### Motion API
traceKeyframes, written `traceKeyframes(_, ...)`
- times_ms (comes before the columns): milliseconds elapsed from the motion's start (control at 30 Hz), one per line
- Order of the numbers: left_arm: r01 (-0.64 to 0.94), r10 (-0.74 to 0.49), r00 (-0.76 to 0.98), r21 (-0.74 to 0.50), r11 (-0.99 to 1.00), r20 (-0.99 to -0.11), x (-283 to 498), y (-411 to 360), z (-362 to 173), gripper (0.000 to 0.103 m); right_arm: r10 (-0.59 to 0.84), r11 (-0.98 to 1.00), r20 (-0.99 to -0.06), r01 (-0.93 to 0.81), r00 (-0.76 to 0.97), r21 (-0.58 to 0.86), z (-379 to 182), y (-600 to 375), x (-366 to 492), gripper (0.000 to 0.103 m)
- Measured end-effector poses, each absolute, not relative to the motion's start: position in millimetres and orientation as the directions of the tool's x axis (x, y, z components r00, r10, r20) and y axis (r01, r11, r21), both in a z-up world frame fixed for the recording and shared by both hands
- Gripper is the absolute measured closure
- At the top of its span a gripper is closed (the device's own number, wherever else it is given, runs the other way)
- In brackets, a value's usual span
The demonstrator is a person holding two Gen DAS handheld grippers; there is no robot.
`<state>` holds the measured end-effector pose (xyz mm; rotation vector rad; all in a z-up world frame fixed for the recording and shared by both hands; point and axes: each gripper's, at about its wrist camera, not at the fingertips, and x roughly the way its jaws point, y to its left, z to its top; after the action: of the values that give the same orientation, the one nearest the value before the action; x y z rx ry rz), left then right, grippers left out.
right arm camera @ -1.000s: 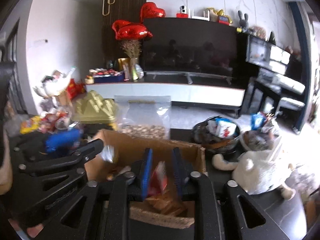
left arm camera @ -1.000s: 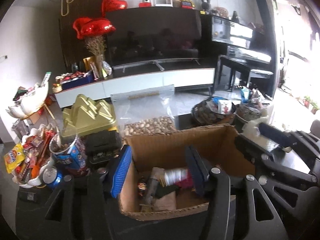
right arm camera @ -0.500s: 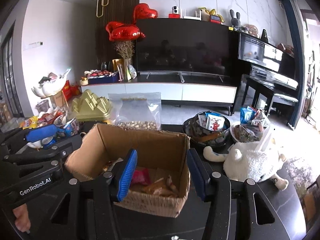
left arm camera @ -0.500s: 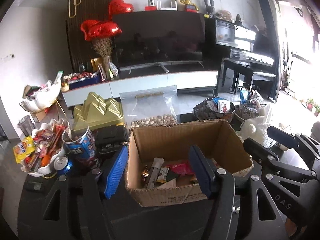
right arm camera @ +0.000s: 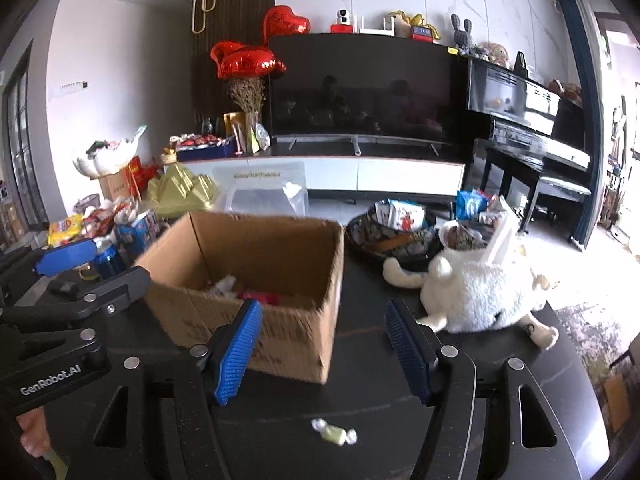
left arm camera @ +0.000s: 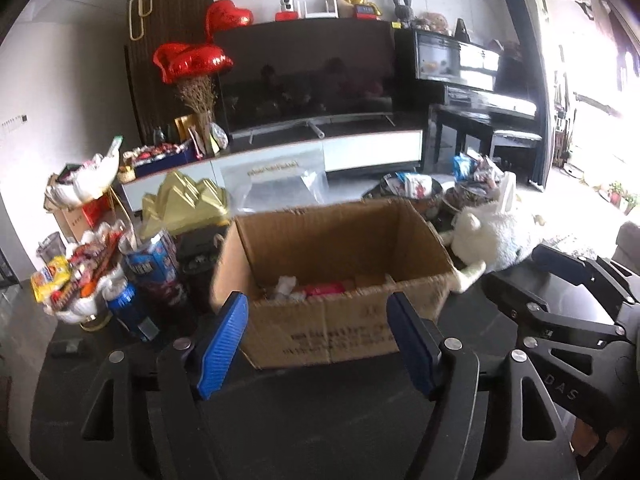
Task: Organize snacks
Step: 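Move the right tool down to the pale green wrapped candy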
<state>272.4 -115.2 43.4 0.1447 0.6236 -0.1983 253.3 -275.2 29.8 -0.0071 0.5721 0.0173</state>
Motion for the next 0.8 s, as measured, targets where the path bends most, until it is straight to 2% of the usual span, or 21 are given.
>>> traceKeyframes(333,0.185,-0.102,0.77,0.067,0.98,-0.629,257,-126,11,0.032,0.019,1.0,-0.552,-0.018,0.833,0.007,-4,-287,232,0.038)
traceKeyframes(800,0.144,-0.061,0.682,0.051,0.988,-0.729,268,-133,-53,0.032,0.053,0.999,-0.684,-0.033,0.728,0.042,-67,-290,246,0.038)
